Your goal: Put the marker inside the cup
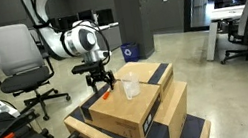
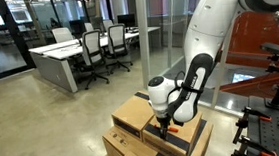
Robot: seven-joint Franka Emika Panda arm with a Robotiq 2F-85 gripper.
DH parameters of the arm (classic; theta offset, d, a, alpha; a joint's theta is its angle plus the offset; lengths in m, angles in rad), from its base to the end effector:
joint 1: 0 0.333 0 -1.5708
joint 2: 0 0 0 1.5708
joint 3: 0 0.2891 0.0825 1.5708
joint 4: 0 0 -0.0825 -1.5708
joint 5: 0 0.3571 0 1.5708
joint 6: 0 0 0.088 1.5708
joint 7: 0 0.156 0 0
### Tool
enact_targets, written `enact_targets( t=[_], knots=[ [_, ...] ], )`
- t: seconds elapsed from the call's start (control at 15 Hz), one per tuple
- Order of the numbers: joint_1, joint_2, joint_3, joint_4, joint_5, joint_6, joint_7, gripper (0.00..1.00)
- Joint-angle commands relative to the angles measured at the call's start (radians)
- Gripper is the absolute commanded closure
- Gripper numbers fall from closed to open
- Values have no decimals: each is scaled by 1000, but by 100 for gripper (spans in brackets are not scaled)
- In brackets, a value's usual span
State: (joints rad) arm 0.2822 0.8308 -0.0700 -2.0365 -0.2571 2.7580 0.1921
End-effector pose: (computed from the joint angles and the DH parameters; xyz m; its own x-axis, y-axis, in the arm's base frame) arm 0.5041 0.1081 -0.0185 0.9568 0.2718 -0.1031 0.2845 -0.9482 0.1413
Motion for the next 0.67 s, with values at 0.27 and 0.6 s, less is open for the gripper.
enact_targets(
  t=[0.27, 0.6],
  knots=[
    [-26, 11, 11, 11, 35, 15, -19, 0],
    [-57, 24, 16, 30, 53, 17, -29, 0]
  ],
)
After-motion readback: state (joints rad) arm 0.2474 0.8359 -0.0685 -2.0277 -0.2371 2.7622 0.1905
